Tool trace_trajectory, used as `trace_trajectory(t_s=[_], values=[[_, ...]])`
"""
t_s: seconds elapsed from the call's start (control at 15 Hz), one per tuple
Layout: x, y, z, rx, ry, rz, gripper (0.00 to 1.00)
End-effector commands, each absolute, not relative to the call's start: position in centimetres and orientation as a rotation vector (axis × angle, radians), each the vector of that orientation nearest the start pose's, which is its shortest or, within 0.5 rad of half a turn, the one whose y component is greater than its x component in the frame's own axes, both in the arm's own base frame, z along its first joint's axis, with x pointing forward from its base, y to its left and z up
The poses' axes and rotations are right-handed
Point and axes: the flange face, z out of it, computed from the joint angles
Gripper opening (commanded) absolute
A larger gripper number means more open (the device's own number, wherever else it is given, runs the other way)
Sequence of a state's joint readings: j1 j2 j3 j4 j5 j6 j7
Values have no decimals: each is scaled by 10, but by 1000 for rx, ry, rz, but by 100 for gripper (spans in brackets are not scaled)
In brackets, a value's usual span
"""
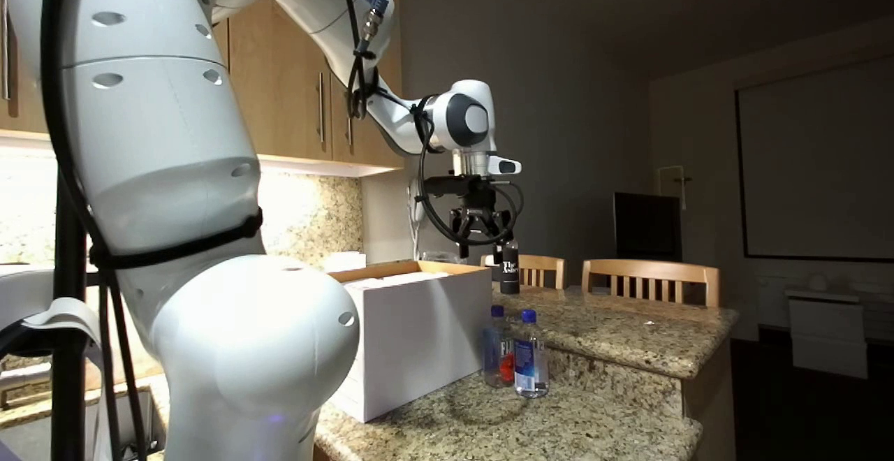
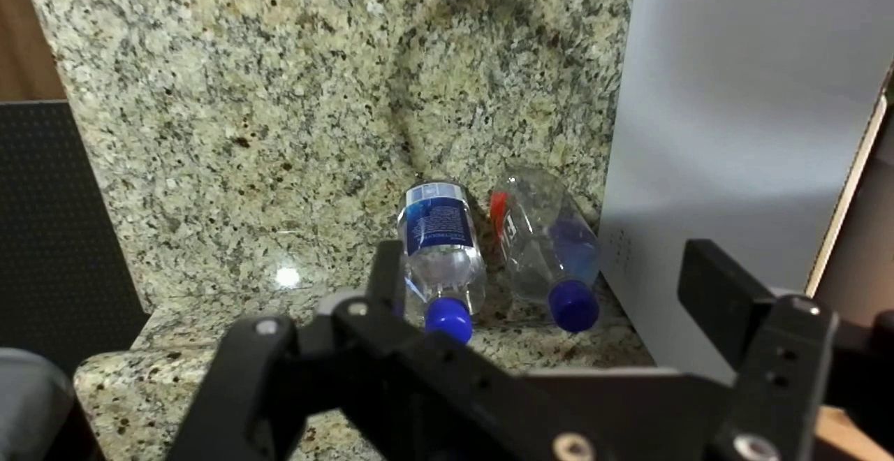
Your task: Put the right bottle in the box
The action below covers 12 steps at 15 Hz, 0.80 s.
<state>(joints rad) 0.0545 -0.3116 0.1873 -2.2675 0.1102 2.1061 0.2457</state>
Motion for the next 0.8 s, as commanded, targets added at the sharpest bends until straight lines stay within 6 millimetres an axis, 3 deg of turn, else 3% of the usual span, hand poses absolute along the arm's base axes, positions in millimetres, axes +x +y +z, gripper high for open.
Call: trace_trajectory(t_s=[0.0, 0.13, 0.4, 0.6, 0.73], values=[[456, 123, 497, -3059, 88, -204, 100], [461, 135, 497, -3121, 31, -255, 100], [470, 158, 516, -3203, -165, -490, 100], [473, 178, 526, -3189, -291, -593, 100], [481, 187, 520, -3127, -360, -586, 100]])
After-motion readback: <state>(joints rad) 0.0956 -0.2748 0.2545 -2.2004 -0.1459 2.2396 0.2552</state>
